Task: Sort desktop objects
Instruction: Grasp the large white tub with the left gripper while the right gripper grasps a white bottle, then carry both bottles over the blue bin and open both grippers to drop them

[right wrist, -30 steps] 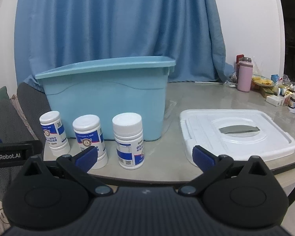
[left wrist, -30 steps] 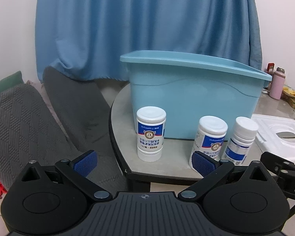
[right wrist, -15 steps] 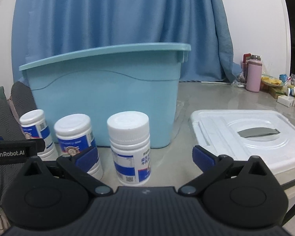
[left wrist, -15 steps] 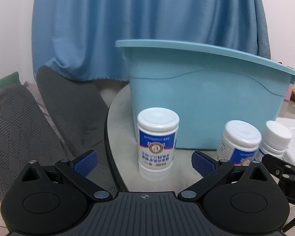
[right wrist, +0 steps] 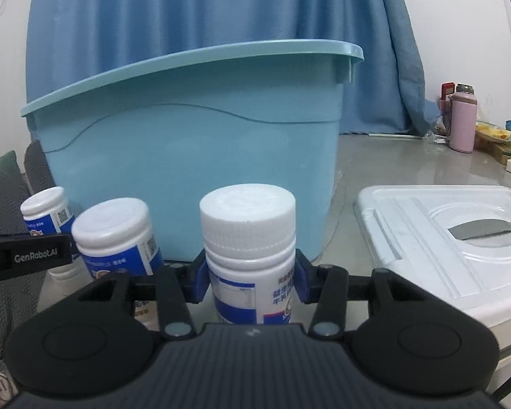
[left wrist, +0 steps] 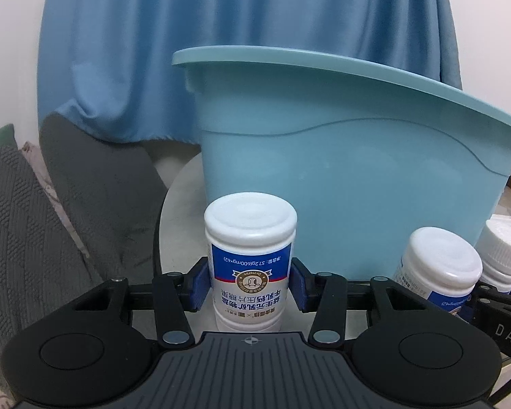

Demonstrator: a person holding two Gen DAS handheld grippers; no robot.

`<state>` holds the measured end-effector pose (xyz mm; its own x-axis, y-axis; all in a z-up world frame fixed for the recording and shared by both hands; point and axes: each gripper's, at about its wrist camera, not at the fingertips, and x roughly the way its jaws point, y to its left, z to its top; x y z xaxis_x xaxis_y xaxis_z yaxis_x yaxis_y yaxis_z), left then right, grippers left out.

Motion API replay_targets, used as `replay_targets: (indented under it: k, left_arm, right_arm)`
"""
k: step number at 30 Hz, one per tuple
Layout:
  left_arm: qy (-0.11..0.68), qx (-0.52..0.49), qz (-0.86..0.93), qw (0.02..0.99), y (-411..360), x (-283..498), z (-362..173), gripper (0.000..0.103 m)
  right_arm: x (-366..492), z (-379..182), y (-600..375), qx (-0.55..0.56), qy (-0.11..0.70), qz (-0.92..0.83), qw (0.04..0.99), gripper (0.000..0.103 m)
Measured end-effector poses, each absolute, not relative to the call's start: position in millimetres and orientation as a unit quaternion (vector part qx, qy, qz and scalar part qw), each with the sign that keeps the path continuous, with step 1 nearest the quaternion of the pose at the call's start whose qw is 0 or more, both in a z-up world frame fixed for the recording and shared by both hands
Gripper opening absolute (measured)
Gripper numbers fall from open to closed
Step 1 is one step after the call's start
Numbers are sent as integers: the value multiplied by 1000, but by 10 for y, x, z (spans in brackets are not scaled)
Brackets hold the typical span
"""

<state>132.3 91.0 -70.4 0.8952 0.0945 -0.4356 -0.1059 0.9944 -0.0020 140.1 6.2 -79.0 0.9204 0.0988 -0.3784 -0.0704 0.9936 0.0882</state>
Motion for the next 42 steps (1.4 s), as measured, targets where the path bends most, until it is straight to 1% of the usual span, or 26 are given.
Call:
replay_targets:
  k: [8,17,23,32,42]
  left_arm:
    - [246,-14,50,968,878,1036,-479,48]
    - [263,-28,50,963,972,510,20,48]
    - [257,-38,48,965,1058,254,311,48]
    - [237,-31,32,970,1039,253,752,48]
    - [206,-24,14,978,854,627,1209,48]
  right_arm:
    - [1118,-494,163,17,203,50,978,48]
    - [866,-52,112,22,222,38,974,48]
    - [658,174,144,12,212,41,976,48]
    - [593,552,160,19,190,43,981,48]
    - [832,855,152,6,152,46,987,48]
